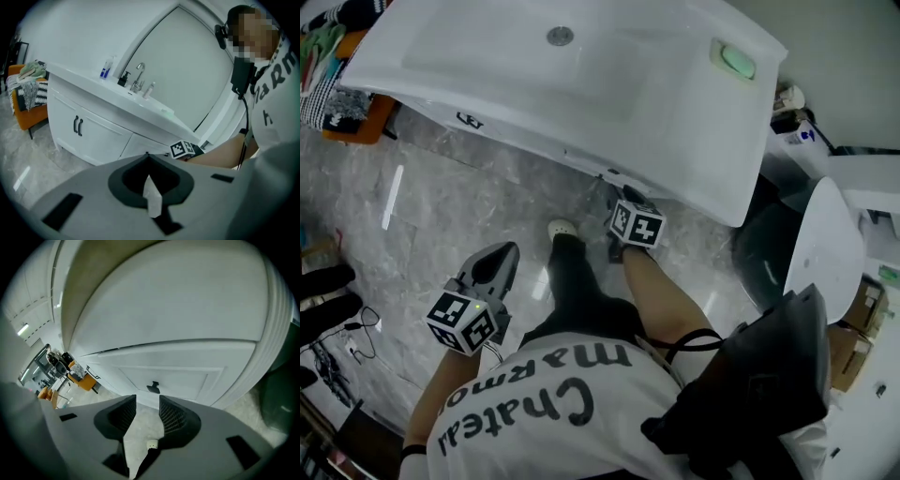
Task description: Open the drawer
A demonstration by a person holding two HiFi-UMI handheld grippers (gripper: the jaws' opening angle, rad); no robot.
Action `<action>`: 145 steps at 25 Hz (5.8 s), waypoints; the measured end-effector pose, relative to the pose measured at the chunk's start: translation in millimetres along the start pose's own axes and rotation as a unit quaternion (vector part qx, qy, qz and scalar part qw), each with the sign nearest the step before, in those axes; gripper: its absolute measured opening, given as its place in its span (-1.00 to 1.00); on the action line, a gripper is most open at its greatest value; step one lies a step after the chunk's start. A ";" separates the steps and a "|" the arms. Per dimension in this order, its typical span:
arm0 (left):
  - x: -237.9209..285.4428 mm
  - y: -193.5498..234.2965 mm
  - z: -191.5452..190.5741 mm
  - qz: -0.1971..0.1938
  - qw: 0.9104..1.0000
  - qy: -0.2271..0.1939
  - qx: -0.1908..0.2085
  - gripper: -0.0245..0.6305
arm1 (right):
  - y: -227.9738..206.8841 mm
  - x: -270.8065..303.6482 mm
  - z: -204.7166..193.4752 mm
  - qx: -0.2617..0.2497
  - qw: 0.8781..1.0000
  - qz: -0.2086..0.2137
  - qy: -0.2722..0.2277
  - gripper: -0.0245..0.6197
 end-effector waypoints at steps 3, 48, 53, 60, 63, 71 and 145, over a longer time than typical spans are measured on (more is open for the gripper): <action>8.6 5.0 -3.1 0.001 1.000 0.019 -0.003 -0.91 | -2.7 18.3 0.3 0.039 0.999 -0.005 0.001 -0.41; 21.7 53.7 7.6 -0.036 0.994 0.099 0.027 -0.91 | 18.3 47.9 -29.3 0.060 0.994 -0.088 0.022 -0.49; 21.6 53.0 8.5 -0.060 0.992 0.107 0.042 -0.91 | 20.5 47.5 -31.6 0.064 0.994 -0.086 0.019 -0.49; 13.7 60.6 5.8 -0.072 0.989 0.123 0.051 -0.91 | 22.2 47.3 -31.3 0.055 0.995 -0.084 0.026 -0.49; 11.2 64.0 8.2 -0.074 0.988 0.123 0.055 -0.91 | 24.6 46.3 -31.9 0.047 0.995 -0.081 0.039 -0.49; 10.0 58.4 9.5 -0.097 0.984 0.128 0.079 -0.91 | 28.5 36.4 -45.7 0.050 0.994 -0.089 0.049 -0.49; -16.4 75.7 -30.5 -0.142 0.970 0.172 0.098 -0.91 | 60.8 -7.8 -125.7 0.068 0.991 -0.090 0.067 -0.48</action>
Point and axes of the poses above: the fingertips, and each gripper's own axes: x forward along the fingers, y to its left, z out of its top, the point moved 7 cm from there along -x, backward along the fingers, and after that the axes turned 5 degrees about -y, right-handed, at the moved point
